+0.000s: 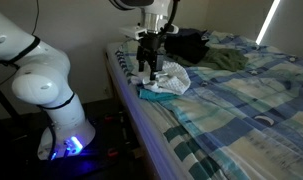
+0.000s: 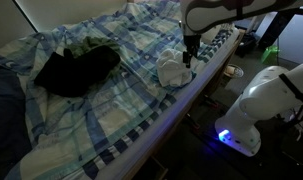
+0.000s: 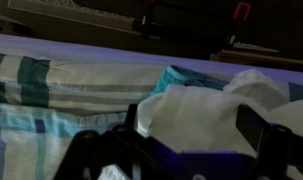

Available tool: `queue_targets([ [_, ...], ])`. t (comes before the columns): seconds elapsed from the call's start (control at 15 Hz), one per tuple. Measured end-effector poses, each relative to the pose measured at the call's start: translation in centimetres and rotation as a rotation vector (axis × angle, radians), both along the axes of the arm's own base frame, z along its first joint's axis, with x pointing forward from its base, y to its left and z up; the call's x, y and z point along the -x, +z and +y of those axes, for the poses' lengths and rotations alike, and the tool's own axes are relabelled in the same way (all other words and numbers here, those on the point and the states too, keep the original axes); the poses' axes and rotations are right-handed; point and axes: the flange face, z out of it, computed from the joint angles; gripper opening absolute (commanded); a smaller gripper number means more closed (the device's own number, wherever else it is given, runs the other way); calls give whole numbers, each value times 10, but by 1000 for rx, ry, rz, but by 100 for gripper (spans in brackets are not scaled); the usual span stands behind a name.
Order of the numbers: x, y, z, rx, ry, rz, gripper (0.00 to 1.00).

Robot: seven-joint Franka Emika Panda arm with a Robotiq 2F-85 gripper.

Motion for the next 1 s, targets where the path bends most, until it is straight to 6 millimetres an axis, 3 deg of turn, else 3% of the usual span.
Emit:
queue_targets([
  [0.73,0,0,-1,-2,-3,-1,100],
  [1.0,-2,4,-22,-30,-17,-18,100],
])
